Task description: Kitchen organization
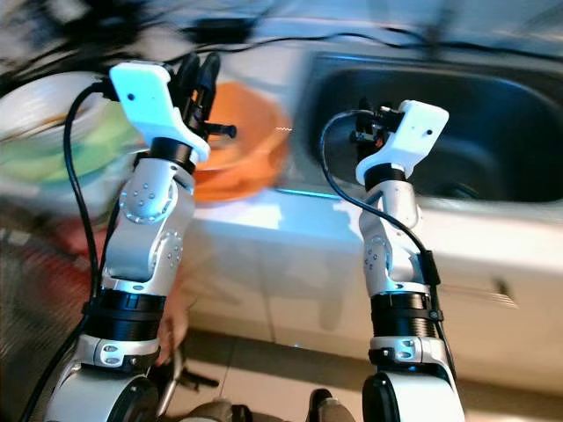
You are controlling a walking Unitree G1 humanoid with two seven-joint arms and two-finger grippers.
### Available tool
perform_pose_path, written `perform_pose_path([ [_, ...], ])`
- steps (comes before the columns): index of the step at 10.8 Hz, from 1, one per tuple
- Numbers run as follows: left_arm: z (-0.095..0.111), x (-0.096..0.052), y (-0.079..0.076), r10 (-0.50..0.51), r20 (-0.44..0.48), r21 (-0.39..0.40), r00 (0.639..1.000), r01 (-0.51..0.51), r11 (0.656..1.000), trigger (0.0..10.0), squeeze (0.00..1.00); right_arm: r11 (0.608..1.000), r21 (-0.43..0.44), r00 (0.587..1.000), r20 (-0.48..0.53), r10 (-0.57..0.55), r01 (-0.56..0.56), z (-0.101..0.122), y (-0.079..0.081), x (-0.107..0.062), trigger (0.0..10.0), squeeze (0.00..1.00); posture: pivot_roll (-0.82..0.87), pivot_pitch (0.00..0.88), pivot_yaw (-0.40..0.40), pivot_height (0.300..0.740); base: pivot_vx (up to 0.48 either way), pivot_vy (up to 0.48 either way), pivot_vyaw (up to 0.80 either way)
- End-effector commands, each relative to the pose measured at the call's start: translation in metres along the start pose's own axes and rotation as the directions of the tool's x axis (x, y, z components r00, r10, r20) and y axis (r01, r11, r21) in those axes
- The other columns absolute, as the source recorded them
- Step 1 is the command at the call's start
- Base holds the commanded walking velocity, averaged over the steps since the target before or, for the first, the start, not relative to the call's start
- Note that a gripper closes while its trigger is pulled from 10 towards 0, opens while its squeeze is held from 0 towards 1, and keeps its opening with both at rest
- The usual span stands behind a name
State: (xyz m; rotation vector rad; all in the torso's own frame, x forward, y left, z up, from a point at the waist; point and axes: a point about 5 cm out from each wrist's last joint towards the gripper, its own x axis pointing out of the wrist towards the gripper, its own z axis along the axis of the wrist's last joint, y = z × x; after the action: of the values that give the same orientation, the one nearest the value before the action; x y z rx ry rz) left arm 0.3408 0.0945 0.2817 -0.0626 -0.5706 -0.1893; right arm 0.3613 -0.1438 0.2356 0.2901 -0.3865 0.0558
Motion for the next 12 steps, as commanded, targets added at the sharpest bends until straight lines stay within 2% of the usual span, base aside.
perform_pose_path([
  [1,0.0013,-0.0006,-0.0002,-0.008,0.007,0.000,1.000,0.008,1.000,10.0,0.00,1.000,0.005,1.000,0.006,0.000,0.000,0.0011,0.0010,0.0008,10.0,0.00,0.09,0.181,0.037,0.740,0.000,0.000,-0.48],
  [7,0.0031,0.0008,0.0015,0.006,0.014,0.002,1.000,-0.006,1.000,10.0,0.00,0.999,-0.027,1.000,0.013,0.020,-0.020,0.0008,0.0034,-0.0004,10.0,0.00,0.09,0.172,0.037,0.740,0.000,0.000,0.00],
  [9,0.0033,0.0010,0.0012,0.006,0.015,0.001,1.000,-0.006,1.000,10.0,0.00,0.999,-0.032,1.000,0.016,0.023,-0.023,0.0011,0.0043,-0.0003,10.0,0.00,0.09,0.172,0.037,0.740,0.000,0.000,0.80],
  [12,0.0033,0.0013,0.0021,0.010,0.012,0.008,1.000,-0.010,1.000,10.0,0.00,1.000,-0.015,1.000,0.014,0.017,-0.017,0.0010,0.0038,0.0004,10.0,0.00,0.09,0.176,0.036,0.740,0.000,0.000,0.00],
])
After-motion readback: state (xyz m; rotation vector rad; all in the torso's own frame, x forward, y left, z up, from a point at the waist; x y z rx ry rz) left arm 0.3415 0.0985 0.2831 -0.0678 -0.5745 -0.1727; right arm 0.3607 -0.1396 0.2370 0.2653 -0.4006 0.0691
